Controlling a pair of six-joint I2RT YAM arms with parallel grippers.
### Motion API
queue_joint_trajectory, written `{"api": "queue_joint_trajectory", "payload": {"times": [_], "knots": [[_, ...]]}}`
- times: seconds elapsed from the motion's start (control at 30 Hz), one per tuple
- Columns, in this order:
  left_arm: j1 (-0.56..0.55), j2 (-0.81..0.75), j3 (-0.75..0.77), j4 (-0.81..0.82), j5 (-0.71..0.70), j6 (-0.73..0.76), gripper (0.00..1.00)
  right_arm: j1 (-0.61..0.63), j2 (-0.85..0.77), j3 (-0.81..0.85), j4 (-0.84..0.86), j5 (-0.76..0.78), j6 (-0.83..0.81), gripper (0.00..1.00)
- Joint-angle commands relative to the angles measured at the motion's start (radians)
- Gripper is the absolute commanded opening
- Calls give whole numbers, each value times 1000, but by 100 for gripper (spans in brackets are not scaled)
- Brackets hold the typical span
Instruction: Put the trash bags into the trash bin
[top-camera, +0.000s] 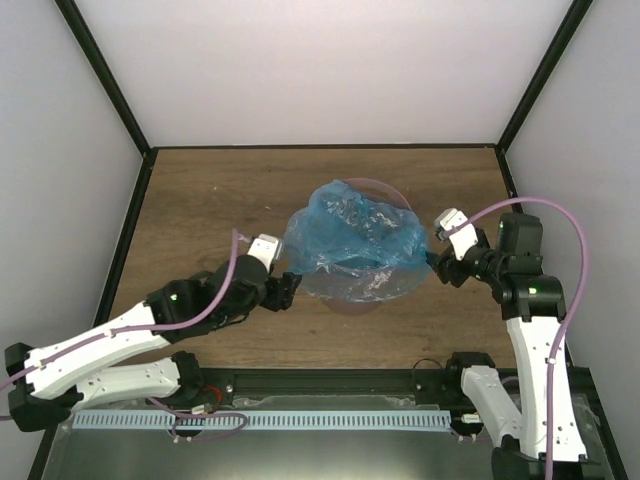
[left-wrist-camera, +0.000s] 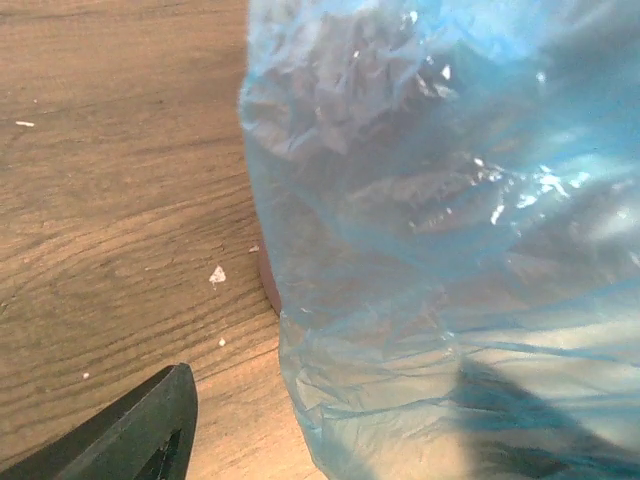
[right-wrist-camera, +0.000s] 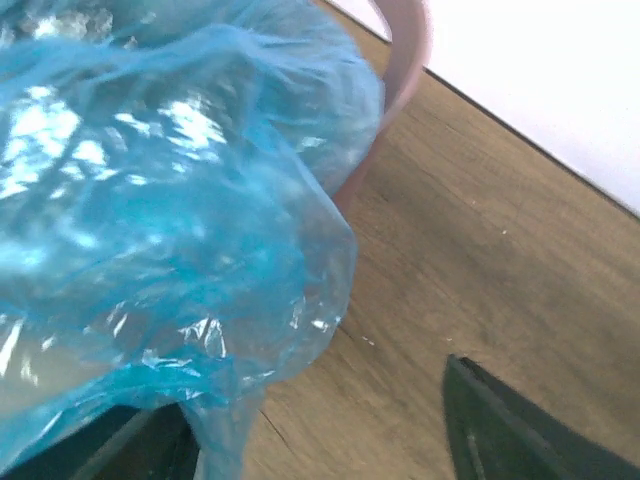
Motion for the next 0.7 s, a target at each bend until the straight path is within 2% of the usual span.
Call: {"api": "queue_joint_trajectory", "payload": {"times": [0.0,0.1,0.3,0.4,0.47,0.53,0.67], "knots": [[-7,-58,56,-149,34,14,73,-5,-6,79,-185,11,-178,73],[-10,-76,82,-216,65,39,74,-5,-18,97,-274,16,-300,82],[-30,-153,141,-271,81,119,74,-5,-87,161,-399,-19,-481,91],[-29,-185,198,-299,-87,150,72,-5,-101,200,-407,-56,-489,91],[-31,-171,229,-285,-102,234,72,-5,-91,221,-390,-74,-468,91],[-32,-125,256,-240,-67,319,72,-5,-82,236,-362,-103,-458,89],[-82,-55,306,-118,63,468,83,-5,-51,274,-334,-169,-479,82]]}}
